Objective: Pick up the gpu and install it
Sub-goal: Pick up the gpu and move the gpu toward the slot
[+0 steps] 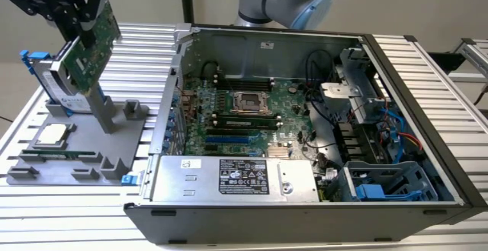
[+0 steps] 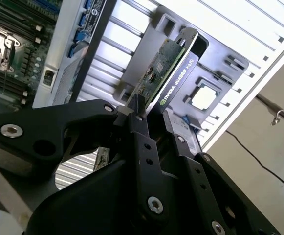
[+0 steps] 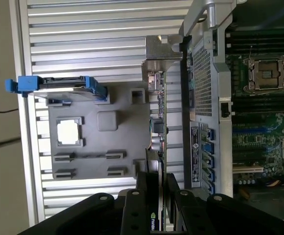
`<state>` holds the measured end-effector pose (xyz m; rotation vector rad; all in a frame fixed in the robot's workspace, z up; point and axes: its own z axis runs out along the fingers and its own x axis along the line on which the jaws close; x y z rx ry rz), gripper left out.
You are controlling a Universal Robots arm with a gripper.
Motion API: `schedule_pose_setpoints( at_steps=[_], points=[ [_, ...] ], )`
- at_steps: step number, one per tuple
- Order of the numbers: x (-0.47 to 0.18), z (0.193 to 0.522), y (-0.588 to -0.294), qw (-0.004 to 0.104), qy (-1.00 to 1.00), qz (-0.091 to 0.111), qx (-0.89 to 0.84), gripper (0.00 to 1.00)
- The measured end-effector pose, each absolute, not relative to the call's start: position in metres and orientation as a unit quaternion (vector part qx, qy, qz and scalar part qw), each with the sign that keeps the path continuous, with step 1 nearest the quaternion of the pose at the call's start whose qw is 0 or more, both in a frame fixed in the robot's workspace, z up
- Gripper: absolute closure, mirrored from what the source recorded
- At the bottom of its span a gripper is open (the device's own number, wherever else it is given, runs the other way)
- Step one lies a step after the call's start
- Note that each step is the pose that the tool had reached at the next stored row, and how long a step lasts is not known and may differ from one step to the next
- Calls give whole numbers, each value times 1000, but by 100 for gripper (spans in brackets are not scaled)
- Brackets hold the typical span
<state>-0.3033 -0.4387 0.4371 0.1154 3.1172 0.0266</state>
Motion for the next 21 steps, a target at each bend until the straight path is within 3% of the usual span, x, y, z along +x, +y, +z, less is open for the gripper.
schedule_pose_setpoints(
  at_steps=[21],
  points=[
    [-284,437,-439,11,999,8,37,100]
  ],
)
